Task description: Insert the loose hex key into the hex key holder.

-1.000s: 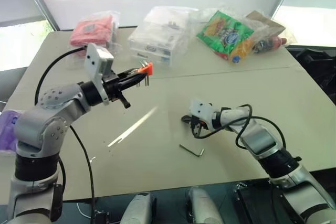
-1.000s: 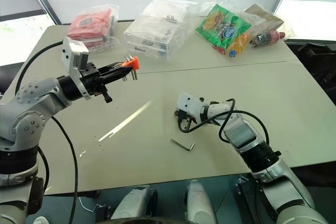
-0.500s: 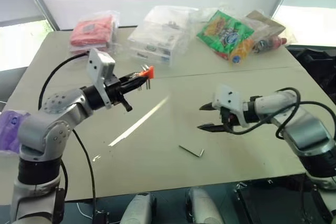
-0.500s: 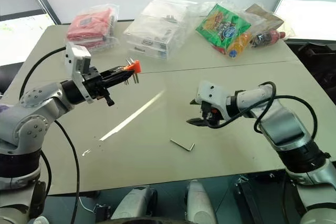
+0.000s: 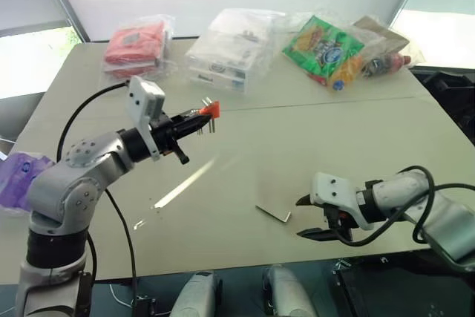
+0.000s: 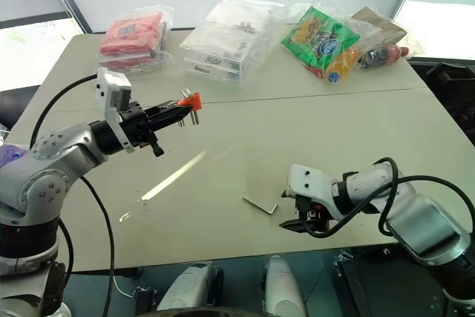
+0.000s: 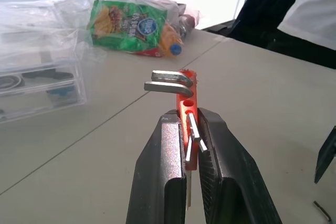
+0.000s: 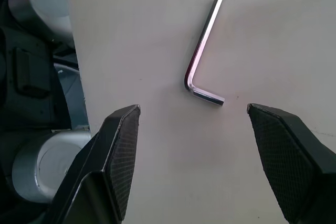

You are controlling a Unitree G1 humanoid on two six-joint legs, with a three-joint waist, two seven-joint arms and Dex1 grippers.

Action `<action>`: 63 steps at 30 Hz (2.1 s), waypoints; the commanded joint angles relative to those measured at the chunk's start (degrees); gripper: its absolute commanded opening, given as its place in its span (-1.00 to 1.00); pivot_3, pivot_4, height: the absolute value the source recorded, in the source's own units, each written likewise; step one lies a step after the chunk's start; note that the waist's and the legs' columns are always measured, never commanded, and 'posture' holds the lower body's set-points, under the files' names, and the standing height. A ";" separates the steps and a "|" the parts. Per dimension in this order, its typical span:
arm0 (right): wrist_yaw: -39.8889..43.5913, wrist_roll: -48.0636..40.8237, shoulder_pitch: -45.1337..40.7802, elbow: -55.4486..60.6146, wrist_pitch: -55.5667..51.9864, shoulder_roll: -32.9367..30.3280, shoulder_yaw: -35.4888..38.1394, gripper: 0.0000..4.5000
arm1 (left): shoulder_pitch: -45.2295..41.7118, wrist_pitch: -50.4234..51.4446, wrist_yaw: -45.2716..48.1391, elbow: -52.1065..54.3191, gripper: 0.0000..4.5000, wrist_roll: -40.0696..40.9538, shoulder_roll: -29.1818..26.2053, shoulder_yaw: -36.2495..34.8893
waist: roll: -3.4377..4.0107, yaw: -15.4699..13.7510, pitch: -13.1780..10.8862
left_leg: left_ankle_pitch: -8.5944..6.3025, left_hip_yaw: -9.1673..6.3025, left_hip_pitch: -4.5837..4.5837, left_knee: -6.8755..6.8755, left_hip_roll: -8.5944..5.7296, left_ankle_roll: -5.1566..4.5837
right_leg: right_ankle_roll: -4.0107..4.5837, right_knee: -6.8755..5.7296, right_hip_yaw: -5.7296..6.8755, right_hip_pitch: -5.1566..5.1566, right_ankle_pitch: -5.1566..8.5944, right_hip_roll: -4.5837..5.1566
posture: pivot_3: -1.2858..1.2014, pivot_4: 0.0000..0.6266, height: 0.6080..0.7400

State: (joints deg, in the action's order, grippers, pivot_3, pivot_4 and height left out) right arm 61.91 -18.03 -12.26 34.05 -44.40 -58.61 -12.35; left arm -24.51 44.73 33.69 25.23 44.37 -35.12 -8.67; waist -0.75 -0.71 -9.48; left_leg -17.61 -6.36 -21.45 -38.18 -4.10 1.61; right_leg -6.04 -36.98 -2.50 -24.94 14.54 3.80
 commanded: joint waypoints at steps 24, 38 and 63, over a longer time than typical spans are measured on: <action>-3.74 18.58 -6.34 -11.21 15.88 4.59 -13.88 -0.99 | -0.26 1.19 -3.02 2.76 -1.00 1.20 -1.09 -2.99 | -0.11 0.10 0.06 | 0.02 -0.01 0.17 -0.01 0.01 0.04 | 0.00 0.01 0.02 0.18 0.00 -0.08 | 0.03 -0.52 1.00; -30.45 54.61 -34.17 -52.34 67.40 10.33 -20.07 -0.99 | -0.76 -0.79 -4.78 2.15 -1.00 -0.27 1.10 -1.71 | -0.13 0.38 0.04 | 0.20 0.07 0.12 0.02 -0.03 0.36 | 0.00 -0.01 0.03 0.08 0.00 -0.08 | 0.03 -0.52 1.00; -65.67 73.62 -50.68 -74.93 83.90 19.60 -19.96 -0.99 | -2.56 -3.85 -4.32 0.52 -1.00 -3.83 4.31 -0.18 | -0.10 1.61 0.01 | 0.22 0.20 -0.08 0.18 -0.02 0.39 | 0.01 -0.12 -0.15 -0.34 0.00 -0.13 | 0.03 -0.52 1.00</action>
State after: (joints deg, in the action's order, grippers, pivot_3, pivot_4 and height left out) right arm 3.83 53.08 -62.72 -41.91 43.23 -38.90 -35.01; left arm -27.02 42.16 29.70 23.65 40.51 -30.79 -7.91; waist -0.86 0.89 -9.47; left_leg -17.39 -6.17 -21.56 -38.01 -4.13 2.01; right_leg -6.03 -37.14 -2.67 -25.31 14.54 3.67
